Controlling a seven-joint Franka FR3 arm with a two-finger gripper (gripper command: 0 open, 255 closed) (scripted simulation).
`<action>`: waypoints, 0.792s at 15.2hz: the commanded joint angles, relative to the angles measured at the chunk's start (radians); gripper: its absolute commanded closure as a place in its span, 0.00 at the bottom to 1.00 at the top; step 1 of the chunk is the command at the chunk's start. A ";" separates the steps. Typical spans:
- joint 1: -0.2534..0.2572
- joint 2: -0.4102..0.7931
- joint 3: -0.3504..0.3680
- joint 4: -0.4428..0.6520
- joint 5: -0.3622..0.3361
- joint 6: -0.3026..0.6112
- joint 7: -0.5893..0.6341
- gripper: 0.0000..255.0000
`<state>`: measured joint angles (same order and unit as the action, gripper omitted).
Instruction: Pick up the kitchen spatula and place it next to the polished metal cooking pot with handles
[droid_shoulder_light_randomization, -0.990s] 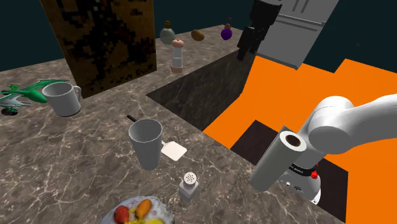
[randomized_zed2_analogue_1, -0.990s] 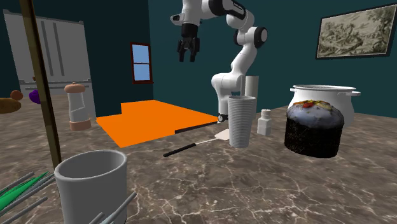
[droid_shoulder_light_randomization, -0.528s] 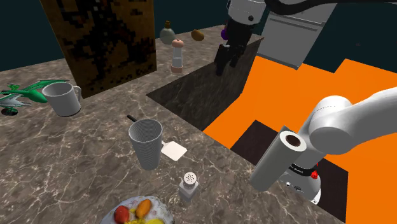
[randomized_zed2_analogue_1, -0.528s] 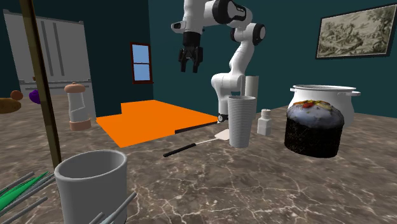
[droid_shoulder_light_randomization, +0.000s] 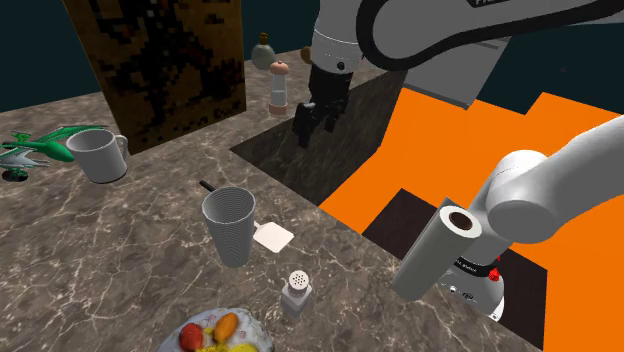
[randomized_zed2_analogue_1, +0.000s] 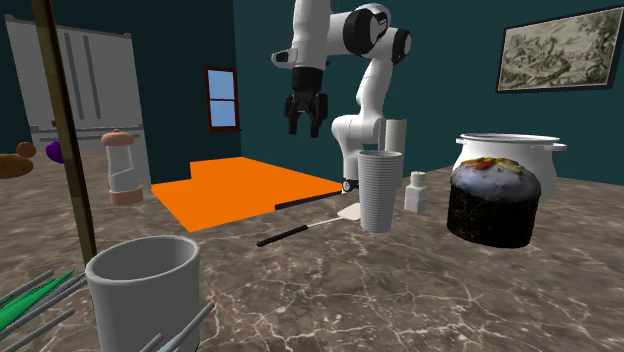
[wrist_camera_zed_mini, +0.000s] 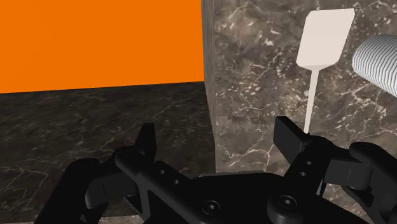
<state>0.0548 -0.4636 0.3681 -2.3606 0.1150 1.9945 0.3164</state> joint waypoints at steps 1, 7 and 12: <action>0.000 0.075 0.041 0.022 -0.006 0.052 0.044 0.00; -0.002 0.287 0.143 0.111 -0.071 0.161 0.181 0.00; 0.015 0.489 0.202 0.220 -0.186 0.222 0.320 0.00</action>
<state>0.0644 -0.0181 0.5587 -2.1613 -0.0442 2.2018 0.6052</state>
